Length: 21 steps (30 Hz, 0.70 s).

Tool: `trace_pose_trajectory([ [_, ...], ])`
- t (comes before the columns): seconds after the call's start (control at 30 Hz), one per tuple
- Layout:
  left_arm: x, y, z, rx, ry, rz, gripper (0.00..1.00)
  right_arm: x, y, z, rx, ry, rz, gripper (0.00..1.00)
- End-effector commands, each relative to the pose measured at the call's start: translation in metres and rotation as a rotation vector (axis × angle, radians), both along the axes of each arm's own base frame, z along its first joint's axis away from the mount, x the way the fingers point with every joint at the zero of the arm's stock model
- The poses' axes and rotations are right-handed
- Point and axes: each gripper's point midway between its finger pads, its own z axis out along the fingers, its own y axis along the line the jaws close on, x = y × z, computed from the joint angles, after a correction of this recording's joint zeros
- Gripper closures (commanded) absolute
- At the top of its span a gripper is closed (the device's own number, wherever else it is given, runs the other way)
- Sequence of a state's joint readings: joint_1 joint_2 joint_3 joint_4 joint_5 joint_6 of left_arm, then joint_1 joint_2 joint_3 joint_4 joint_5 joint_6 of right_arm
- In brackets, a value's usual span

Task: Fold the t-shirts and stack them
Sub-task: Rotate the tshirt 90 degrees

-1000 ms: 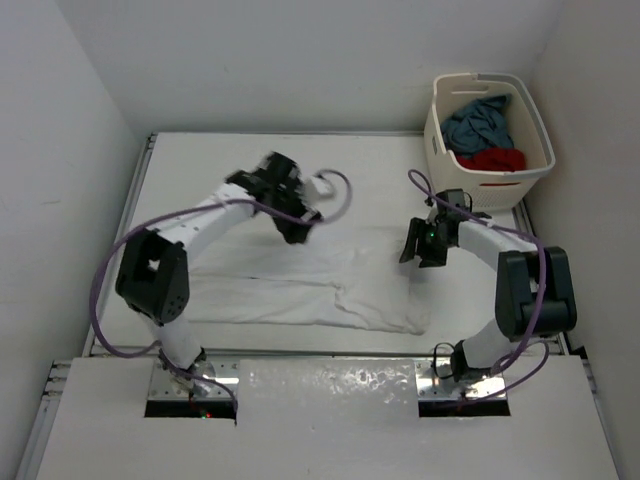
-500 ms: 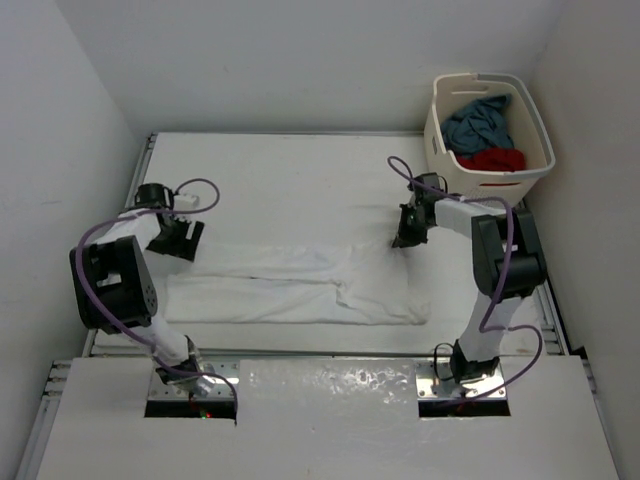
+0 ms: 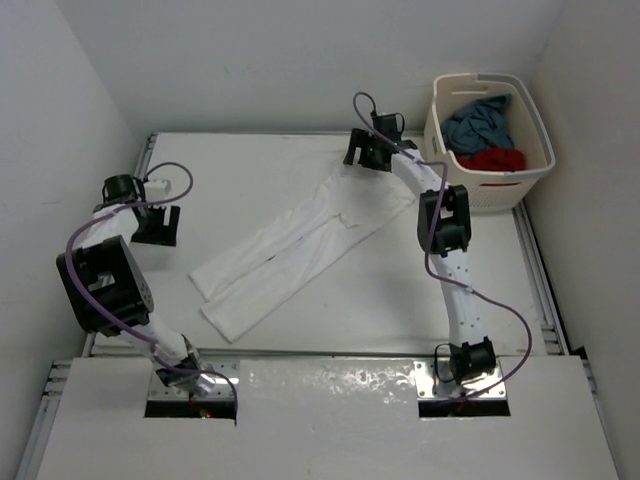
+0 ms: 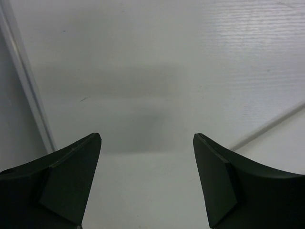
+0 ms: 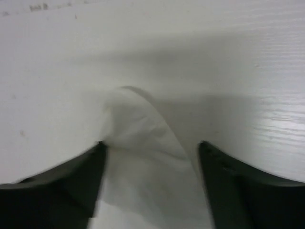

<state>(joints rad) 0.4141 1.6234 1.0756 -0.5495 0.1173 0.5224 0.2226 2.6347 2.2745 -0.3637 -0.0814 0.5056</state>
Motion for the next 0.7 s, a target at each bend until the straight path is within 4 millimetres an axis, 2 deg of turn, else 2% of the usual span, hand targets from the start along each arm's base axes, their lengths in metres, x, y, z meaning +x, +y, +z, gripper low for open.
trace_pose_trajectory([
  [0.0,0.005,-0.024,0.001,-0.110,-0.017,-0.085,0.23,0.034,0.009,0.080,0.021,-0.238,-0.038,0.08],
  [0.03,0.004,-0.029,-0.004,-0.125,-0.005,-0.096,0.23,0.029,0.004,0.084,-0.030,-0.246,-0.030,0.01],
  [0.1,0.004,-0.041,-0.007,-0.144,0.007,-0.133,0.23,0.025,-0.014,0.110,-0.095,-0.283,-0.091,0.01],
  [0.13,0.005,-0.051,-0.009,-0.154,0.010,-0.168,0.23,0.017,-0.024,0.139,-0.124,-0.316,-0.109,0.01],
  [0.2,0.007,-0.058,-0.011,-0.153,0.011,-0.188,0.23,0.009,-0.041,0.168,-0.187,-0.352,-0.161,0.01],
  [0.23,0.008,-0.061,-0.011,-0.158,0.007,-0.192,0.23,-0.003,-0.047,0.185,-0.212,-0.353,-0.161,0.01],
  [0.27,0.008,-0.065,-0.012,-0.162,0.007,-0.200,0.23,-0.009,-0.053,0.189,-0.230,-0.344,-0.174,0.01],
  [0.3,0.009,-0.066,-0.013,-0.165,0.006,-0.200,0.23,-0.025,-0.065,0.189,-0.272,-0.302,-0.194,0.01],
  [0.37,0.010,-0.067,-0.015,-0.146,0.007,-0.209,0.23,-0.043,-0.073,0.179,-0.293,-0.243,-0.200,0.01],
  [0.4,0.005,-0.064,-0.020,-0.122,0.022,-0.202,0.23,-0.063,-0.076,0.149,-0.304,-0.156,-0.196,0.01],
  [0.43,0.003,-0.064,-0.023,-0.112,0.027,-0.204,0.24,-0.074,-0.074,0.153,-0.273,-0.152,-0.188,0.01],
  [0.47,0.001,-0.062,-0.025,-0.104,0.029,-0.200,0.24,-0.084,-0.072,0.141,-0.249,-0.124,-0.181,0.05],
  [0.5,-0.002,-0.061,-0.030,-0.094,0.039,-0.198,0.25,-0.100,-0.071,0.111,-0.212,-0.061,-0.199,0.12],
  [0.53,-0.003,-0.062,-0.031,-0.090,0.043,-0.204,0.28,-0.107,-0.069,0.107,-0.169,-0.045,-0.197,0.20],
  [0.57,-0.004,-0.062,-0.031,-0.092,0.045,-0.206,0.29,-0.112,-0.069,0.096,-0.143,-0.015,-0.212,0.44],
  [0.6,-0.002,-0.062,-0.029,-0.088,0.038,-0.207,0.30,-0.119,-0.071,0.081,-0.106,0.027,-0.250,0.54],
  [0.63,-0.002,-0.061,-0.027,-0.087,0.034,-0.205,0.31,-0.121,-0.069,0.075,-0.084,0.037,-0.261,0.57],
  [0.67,0.000,-0.061,-0.025,-0.088,0.029,-0.205,0.32,-0.122,-0.067,0.067,-0.067,0.050,-0.270,0.49],
])
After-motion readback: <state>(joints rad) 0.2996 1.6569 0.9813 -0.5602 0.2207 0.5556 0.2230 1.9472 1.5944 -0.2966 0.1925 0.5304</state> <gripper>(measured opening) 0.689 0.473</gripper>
